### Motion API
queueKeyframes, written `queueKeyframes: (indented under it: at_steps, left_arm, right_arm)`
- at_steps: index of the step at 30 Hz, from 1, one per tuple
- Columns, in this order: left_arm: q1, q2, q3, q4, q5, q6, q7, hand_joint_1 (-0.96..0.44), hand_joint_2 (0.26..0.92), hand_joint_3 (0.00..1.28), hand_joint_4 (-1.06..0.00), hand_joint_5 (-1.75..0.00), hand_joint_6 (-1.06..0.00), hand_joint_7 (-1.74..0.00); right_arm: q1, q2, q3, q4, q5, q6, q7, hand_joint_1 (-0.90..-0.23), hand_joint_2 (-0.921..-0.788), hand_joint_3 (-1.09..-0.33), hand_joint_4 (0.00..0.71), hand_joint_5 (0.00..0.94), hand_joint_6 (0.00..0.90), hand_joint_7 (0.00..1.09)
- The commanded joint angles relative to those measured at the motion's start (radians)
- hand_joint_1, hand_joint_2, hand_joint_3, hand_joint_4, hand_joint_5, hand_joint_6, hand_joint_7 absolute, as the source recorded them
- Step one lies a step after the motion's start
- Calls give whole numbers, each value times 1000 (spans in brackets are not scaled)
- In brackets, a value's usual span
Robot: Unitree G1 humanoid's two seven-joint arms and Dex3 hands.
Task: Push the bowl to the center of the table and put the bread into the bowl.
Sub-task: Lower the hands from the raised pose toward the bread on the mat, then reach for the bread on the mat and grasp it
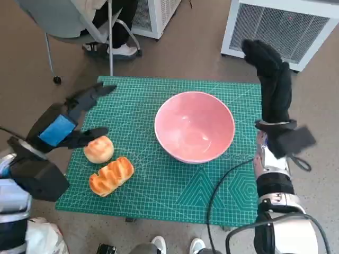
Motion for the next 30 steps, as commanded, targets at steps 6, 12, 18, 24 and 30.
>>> queueKeyframes:
  at_steps: [6, 12, 18, 24, 30]
  left_arm:
    - [104, 96, -4, -147, 47, 94, -87, -366, 921, 118, -320, -1, -400, -96]
    - [197, 118, -5, -217, 100, 128, -97, -400, 921, 115, -326, -3, -421, -71]
    - [276, 117, -3, -276, 143, 160, -100, -440, 921, 111, -328, -2, -427, -57]
    - [333, 95, -12, -335, 182, 214, -95, -457, 921, 103, -325, 0, -429, -46]
    - [378, 67, -28, -377, 213, 265, -87, -456, 921, 108, -320, 0, -426, -35]
  right_arm:
    - [80, -11, 36, -98, -7, -63, 17, -587, -921, -770, 375, 11, 190, 363]
    - [98, -9, 51, -140, -5, -63, 13, -588, -921, -767, 376, 9, 190, 361]
    - [102, -13, 57, -161, -15, -57, 3, -600, -921, -763, 375, 7, 193, 363]
    - [97, -16, 58, -169, -34, -57, -17, -606, -921, -761, 376, 6, 192, 364]
    - [95, -15, 61, -161, -49, -56, -35, -608, -921, -761, 376, 5, 191, 367]
